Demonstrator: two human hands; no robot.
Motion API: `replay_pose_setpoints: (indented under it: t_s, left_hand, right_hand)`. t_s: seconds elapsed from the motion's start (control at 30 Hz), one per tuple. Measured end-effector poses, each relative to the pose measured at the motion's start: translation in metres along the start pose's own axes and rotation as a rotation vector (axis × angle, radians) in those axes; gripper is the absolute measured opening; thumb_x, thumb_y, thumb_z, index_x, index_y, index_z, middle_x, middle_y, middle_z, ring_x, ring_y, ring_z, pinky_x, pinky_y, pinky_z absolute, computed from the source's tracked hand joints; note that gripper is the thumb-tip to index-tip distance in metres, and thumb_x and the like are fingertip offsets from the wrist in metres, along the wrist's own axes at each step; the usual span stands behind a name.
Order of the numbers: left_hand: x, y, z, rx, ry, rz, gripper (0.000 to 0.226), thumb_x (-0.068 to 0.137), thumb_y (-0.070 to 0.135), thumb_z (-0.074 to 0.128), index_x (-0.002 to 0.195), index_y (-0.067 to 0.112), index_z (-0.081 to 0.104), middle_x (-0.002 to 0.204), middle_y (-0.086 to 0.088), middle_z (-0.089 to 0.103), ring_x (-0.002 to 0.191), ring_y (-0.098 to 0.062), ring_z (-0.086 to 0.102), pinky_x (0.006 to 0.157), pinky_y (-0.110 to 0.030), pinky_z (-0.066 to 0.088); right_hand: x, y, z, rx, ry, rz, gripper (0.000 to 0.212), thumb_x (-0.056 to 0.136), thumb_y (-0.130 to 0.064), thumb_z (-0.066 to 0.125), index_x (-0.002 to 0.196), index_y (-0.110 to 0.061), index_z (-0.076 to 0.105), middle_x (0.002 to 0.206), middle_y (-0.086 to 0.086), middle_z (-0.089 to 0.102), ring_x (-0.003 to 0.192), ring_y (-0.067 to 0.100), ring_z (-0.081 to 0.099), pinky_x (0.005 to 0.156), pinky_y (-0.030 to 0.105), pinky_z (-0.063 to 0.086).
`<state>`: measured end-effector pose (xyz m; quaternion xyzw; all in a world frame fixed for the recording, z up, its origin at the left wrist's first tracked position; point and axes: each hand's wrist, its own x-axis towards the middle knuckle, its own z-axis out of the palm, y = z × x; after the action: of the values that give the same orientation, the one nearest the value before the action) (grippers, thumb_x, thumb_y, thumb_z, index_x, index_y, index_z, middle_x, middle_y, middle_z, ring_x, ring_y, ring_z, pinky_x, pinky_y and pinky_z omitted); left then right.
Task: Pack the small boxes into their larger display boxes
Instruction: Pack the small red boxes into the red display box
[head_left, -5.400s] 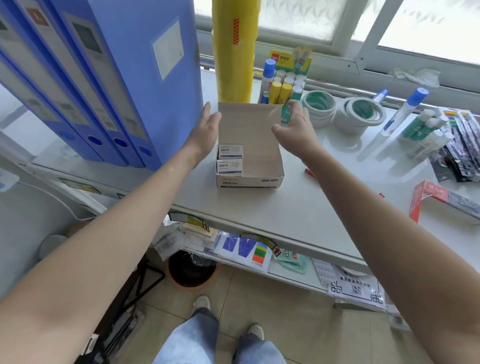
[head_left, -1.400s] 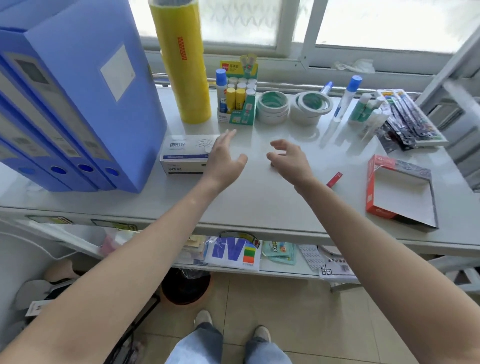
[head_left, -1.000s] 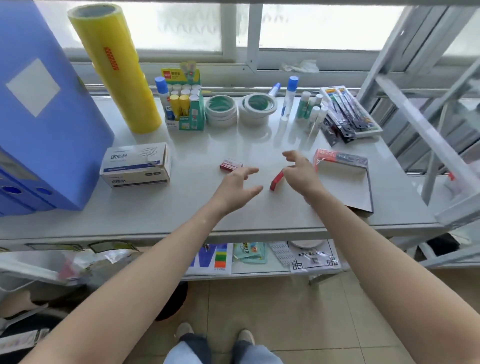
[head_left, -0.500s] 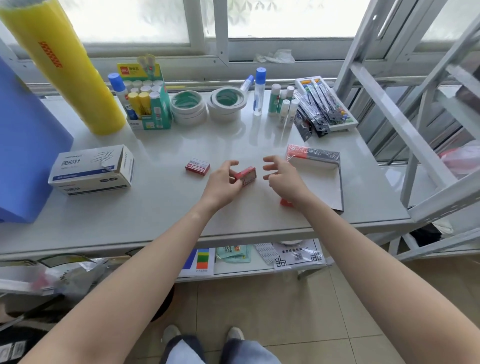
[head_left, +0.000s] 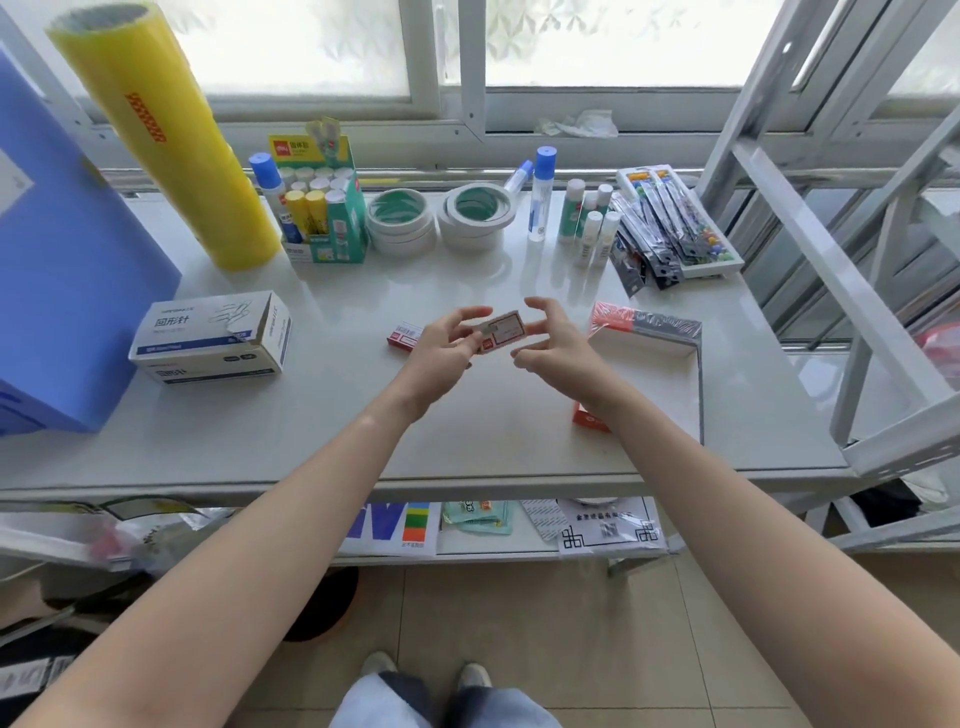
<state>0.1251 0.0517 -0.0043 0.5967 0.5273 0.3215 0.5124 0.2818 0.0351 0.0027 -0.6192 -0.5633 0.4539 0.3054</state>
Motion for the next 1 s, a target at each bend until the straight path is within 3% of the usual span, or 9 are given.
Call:
replay_pose_setpoints:
  t_s: [0.17,0.3,0.4,0.5,0.6,0.67,0.77,0.9,1.0]
  left_hand:
    - [0.001,0.004,0.001,-0.123,0.027,-0.017,0.048,0.083,0.01,0.067,0.127,0.019,0.049,0.107,0.001,0.058,0.094,-0.023,0.068,0.09,-0.03,0.054]
    - [0.001,0.008,0.004,-0.253,0.005,-0.067,0.043,0.077,0.013,0.073,0.114,0.014,0.051,0.108,-0.006,0.058,0.091,-0.02,0.066,0.09,-0.03,0.054]
    - [0.001,0.008,-0.002,-0.247,-0.113,-0.086,0.044,0.072,0.018,0.066,0.112,0.013,0.05,0.11,-0.008,0.058,0.092,-0.015,0.066,0.087,-0.028,0.055]
    - [0.005,0.007,-0.017,-0.065,-0.126,-0.048,0.047,0.071,0.015,0.051,0.118,0.015,0.051,0.114,-0.006,0.057,0.099,-0.015,0.059,0.085,-0.02,0.049]
    - [0.015,-0.006,-0.033,0.256,0.043,0.072,0.053,0.08,-0.002,0.045,0.131,0.01,0.044,0.126,-0.008,0.054,0.108,-0.017,0.052,0.074,-0.003,0.042]
    - [0.023,-0.018,-0.046,0.425,0.144,0.114,0.058,0.079,-0.004,0.048,0.135,0.009,0.041,0.133,-0.009,0.05,0.119,-0.023,0.047,0.089,-0.014,0.041]
    - [0.032,-0.037,-0.063,0.714,0.087,0.048,0.066,0.078,0.002,0.052,0.14,0.019,0.039,0.145,-0.002,0.043,0.132,-0.028,0.035,0.107,-0.039,0.033]
    - [0.032,-0.061,-0.073,0.787,0.006,0.04,0.051,0.083,0.014,0.055,0.13,0.032,0.051,0.144,0.008,0.046,0.134,-0.021,0.039,0.106,-0.045,0.037]
    - [0.028,-0.064,-0.073,0.792,0.06,0.108,0.036,0.083,0.016,0.059,0.116,0.03,0.062,0.127,0.004,0.059,0.118,-0.028,0.05,0.096,-0.04,0.043]
  right_hand:
    - [0.006,-0.002,0.003,-0.037,0.033,0.03,0.038,0.094,-0.022,0.048,0.13,-0.012,0.047,0.114,0.011,0.063,0.1,0.023,0.062,0.088,0.036,0.049]
    - [0.008,-0.014,0.005,0.03,0.02,-0.021,0.028,0.096,-0.026,0.048,0.11,-0.005,0.062,0.095,0.011,0.068,0.074,0.011,0.063,0.065,0.015,0.048]
    - [0.014,-0.017,0.008,-0.016,0.059,-0.055,0.028,0.09,-0.028,0.059,0.101,-0.003,0.066,0.086,0.004,0.066,0.071,0.009,0.059,0.064,0.017,0.045]
    - [0.02,-0.017,0.012,-0.023,0.103,-0.047,0.028,0.085,-0.028,0.065,0.094,-0.002,0.067,0.083,0.005,0.067,0.076,0.014,0.058,0.069,0.025,0.045]
    - [0.025,-0.017,0.014,-0.022,0.149,-0.019,0.018,0.084,-0.022,0.065,0.09,-0.005,0.067,0.081,0.008,0.065,0.075,0.017,0.056,0.066,0.027,0.045]
    - [0.027,-0.015,0.018,-0.016,0.143,0.019,0.015,0.085,-0.024,0.063,0.089,-0.01,0.066,0.08,0.008,0.066,0.073,0.019,0.058,0.073,0.037,0.051]
    - [0.027,-0.013,0.023,-0.001,0.13,0.062,0.012,0.086,-0.025,0.059,0.089,-0.014,0.063,0.07,0.003,0.064,0.063,0.018,0.062,0.077,0.038,0.052]
    - [0.024,-0.013,0.028,0.026,0.125,0.1,0.011,0.089,-0.026,0.055,0.09,-0.016,0.06,0.069,0.0,0.059,0.059,0.017,0.059,0.073,0.033,0.049]
    - [0.02,-0.014,0.031,0.038,0.128,0.119,0.011,0.09,-0.024,0.054,0.092,-0.015,0.061,0.072,0.004,0.058,0.059,0.017,0.056,0.069,0.03,0.048]
